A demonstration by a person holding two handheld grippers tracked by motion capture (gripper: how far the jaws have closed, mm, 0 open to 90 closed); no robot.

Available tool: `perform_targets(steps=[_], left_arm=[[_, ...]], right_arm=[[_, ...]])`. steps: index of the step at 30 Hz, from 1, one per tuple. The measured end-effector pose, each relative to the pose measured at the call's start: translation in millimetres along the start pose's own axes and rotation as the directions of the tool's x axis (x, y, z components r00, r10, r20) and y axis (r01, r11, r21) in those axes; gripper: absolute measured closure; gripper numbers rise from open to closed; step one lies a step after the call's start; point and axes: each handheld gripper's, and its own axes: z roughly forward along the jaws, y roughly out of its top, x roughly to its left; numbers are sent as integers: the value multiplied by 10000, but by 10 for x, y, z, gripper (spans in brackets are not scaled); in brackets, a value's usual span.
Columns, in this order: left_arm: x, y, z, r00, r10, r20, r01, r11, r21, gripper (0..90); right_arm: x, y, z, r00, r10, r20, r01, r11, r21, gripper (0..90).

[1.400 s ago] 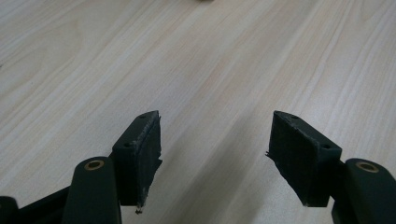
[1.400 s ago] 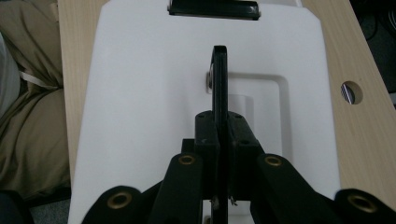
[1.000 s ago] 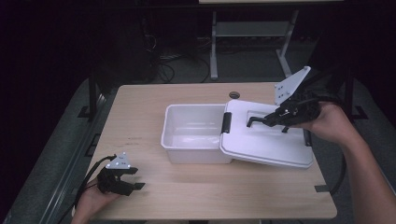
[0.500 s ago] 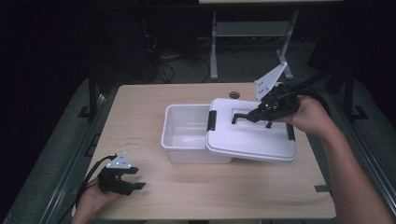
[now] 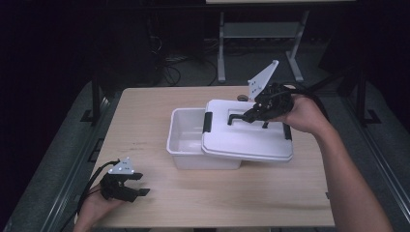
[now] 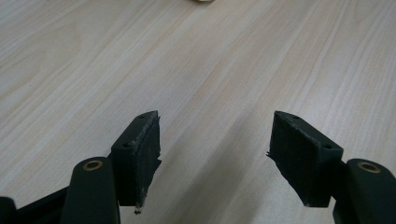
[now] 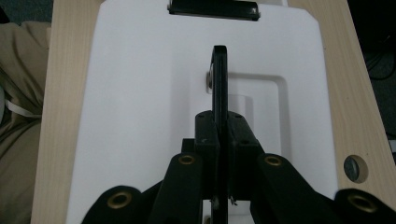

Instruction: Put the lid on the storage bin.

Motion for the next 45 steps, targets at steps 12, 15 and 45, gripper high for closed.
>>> perform_targets(steps=[12, 15, 45], left_arm=[[8, -15, -16, 10000, -50, 35, 50, 10000, -76, 332], [2, -11, -20, 10000, -52, 33, 52, 10000, -63, 332], [-27, 31, -12, 10000, 58, 2, -58, 9999, -102, 289]], right_arm=[[-87, 166, 161, 9995, -278, -136, 277, 9996, -62, 846], [-102, 201, 185, 9992, -386, -136, 385, 9992, -108, 847], [-175, 565, 466, 9972, -583, -459, 582, 9983, -38, 846]])
